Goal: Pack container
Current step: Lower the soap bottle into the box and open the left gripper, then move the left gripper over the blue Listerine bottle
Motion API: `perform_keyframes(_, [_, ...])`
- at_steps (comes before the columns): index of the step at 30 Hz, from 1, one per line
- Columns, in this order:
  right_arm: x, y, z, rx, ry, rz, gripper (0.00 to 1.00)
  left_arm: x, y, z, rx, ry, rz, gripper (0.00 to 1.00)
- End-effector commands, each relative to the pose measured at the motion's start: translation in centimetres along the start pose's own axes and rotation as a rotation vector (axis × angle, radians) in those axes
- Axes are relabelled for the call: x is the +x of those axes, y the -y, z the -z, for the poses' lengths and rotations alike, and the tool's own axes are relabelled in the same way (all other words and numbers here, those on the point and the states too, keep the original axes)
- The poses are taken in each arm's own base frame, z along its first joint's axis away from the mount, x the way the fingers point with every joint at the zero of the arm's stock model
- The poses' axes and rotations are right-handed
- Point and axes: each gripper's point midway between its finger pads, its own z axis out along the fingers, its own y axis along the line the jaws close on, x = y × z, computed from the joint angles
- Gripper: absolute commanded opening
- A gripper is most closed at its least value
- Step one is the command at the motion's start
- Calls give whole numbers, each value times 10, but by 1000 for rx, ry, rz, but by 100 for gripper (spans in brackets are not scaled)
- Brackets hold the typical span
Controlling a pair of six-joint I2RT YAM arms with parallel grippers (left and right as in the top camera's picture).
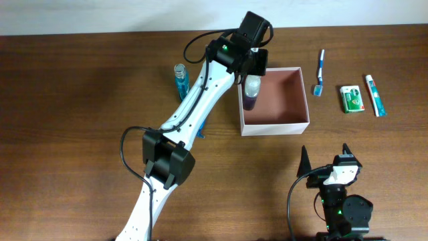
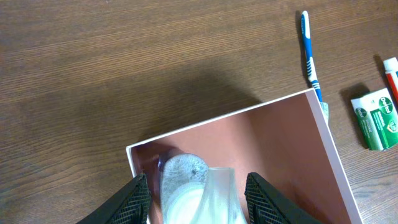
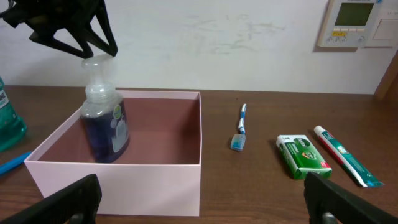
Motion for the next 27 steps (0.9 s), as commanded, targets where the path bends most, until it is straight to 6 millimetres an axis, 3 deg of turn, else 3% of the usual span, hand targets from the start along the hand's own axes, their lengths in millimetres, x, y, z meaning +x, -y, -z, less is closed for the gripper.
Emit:
perform_keyframes(1, [2,-2,0,-9,-1,-3,99,-7,-1,4,-7,26,11,51])
perform_keyframes(8, [2,-2,0,-9,-1,-3,99,-14,2,5,4,52,0,53])
perform_keyframes(11, [2,-2,0,-9,-1,-3,99,-29,4,13,19,103,-28,61])
perform_keyframes(13, [2,-2,0,-9,-1,-3,99,-44,4,26,29,150,-37,63])
perform_keyframes(18, [2,-2,0,-8,-1,-3,99,-90,-10,86,44,303,-13,64])
perform_keyframes(19, [2,-2,0,-9,-1,-3,99,-96,-15,97,41,321,-5,67])
perform_keyframes(20, [2,-2,0,-9,-1,-3,99,-101,-32,119,22,338,16,68])
perform_keyframes(22, [2,-2,0,-9,-1,-3,99,-99,-55,137,-10,327,44,69])
perform_keyframes(27, [2,-2,0,-9,-1,-3,99,-56,-121,156,-133,134,70,69])
